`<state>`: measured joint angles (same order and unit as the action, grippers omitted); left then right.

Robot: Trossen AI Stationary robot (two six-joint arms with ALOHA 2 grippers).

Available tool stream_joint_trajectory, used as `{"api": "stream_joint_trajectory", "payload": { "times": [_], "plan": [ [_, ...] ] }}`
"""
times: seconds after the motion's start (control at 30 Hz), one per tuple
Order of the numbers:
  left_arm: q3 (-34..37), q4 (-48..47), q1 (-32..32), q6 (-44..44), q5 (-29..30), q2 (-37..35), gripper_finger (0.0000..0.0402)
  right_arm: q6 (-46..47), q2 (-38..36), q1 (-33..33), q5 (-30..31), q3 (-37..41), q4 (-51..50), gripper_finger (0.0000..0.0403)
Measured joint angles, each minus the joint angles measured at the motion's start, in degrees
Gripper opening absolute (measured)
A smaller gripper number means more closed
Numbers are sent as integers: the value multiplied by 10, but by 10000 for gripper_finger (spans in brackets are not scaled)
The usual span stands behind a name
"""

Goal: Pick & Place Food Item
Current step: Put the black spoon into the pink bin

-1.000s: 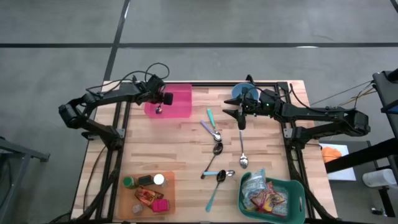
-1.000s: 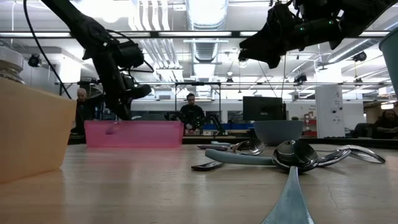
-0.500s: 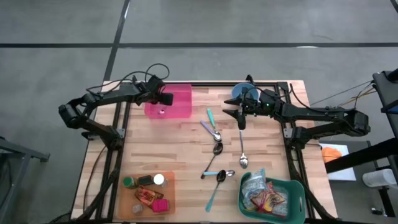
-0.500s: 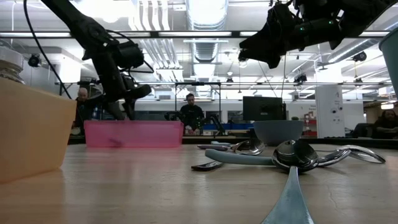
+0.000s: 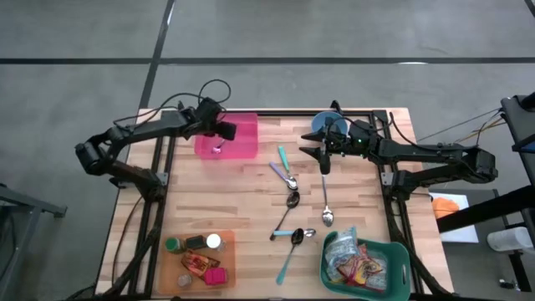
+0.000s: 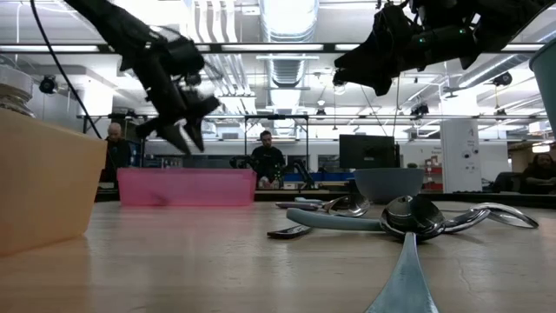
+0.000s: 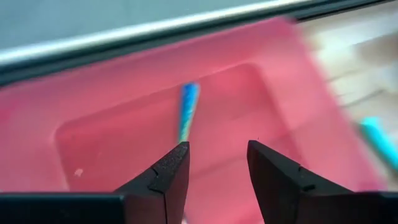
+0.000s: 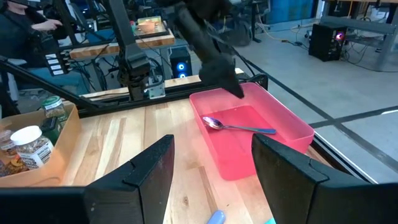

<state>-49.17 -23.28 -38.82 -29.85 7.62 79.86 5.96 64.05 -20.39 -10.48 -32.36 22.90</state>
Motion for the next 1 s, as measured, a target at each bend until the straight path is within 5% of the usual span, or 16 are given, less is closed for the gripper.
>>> {"api": "stream_joint_trajectory", "payload": {
  "times": [0.5,1.0],
  "plan": [
    [-3,143,217,250,27,-51,165,0,0,0,0,0,0,211],
    [-2,239,419,247,44,8,165,0,0,0,0,0,0,211]
  ]
}}
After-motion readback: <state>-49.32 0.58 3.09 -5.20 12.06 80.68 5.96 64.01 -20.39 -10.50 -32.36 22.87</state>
